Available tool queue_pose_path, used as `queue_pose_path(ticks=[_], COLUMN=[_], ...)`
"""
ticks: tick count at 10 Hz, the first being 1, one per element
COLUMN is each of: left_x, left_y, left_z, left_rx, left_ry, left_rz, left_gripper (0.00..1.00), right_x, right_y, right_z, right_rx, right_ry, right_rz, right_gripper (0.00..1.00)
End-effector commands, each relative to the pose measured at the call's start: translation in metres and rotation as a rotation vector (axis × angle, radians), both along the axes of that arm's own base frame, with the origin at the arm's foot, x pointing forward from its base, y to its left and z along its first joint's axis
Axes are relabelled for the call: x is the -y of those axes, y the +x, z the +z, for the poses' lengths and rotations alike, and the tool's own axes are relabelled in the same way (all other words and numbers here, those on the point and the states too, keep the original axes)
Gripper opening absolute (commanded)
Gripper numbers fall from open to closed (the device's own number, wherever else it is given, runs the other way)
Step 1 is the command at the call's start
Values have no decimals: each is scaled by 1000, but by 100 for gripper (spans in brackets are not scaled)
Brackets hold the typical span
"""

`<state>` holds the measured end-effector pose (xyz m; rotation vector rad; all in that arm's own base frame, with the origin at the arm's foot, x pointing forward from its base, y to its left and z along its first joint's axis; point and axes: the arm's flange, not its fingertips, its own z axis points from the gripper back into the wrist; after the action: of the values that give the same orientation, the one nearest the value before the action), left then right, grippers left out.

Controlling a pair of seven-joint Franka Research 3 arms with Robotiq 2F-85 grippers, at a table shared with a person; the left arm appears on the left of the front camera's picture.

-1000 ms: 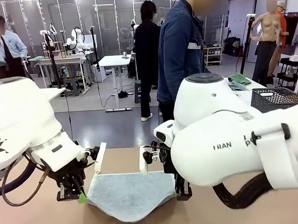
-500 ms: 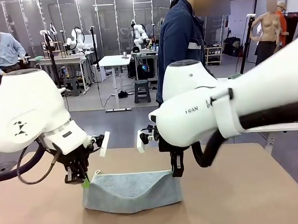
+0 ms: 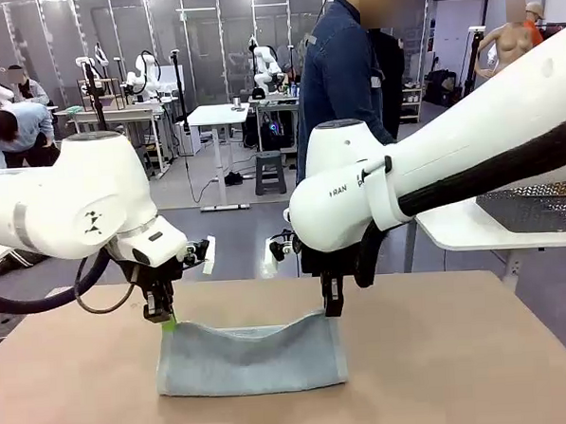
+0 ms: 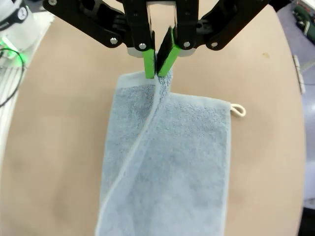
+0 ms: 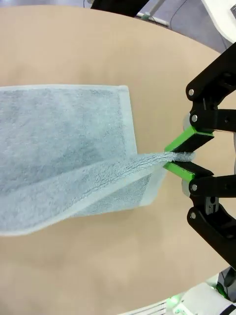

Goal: Fold the towels and place them in the basket.
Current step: When a person lays out a Towel with hook on the table, fold it in half twice.

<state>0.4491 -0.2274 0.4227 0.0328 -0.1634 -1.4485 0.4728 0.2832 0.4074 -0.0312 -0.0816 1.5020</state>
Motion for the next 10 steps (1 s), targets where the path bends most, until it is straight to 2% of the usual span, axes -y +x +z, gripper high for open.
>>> queue_pose_path(ticks=[1, 5, 8, 10], left_x=[8, 5, 4, 1], left_y=[22, 51, 51, 49], left_z=[-6, -27, -36, -37], left_rx=[-16, -58, -84, -61], left_ry=[38, 58, 60, 32], left_rz=[63, 120, 69, 106], left_gripper=[0, 0, 0, 0], right_x=[-2, -2, 1, -1], right_y=[24, 50, 50, 50], right_z=[-7, -23, -27, -28], right_rx=[-15, -42, -56, -40], right_ry=[2, 23, 29, 25], right_rz=[15, -13, -13, -34], right_gripper=[0, 0, 0, 0])
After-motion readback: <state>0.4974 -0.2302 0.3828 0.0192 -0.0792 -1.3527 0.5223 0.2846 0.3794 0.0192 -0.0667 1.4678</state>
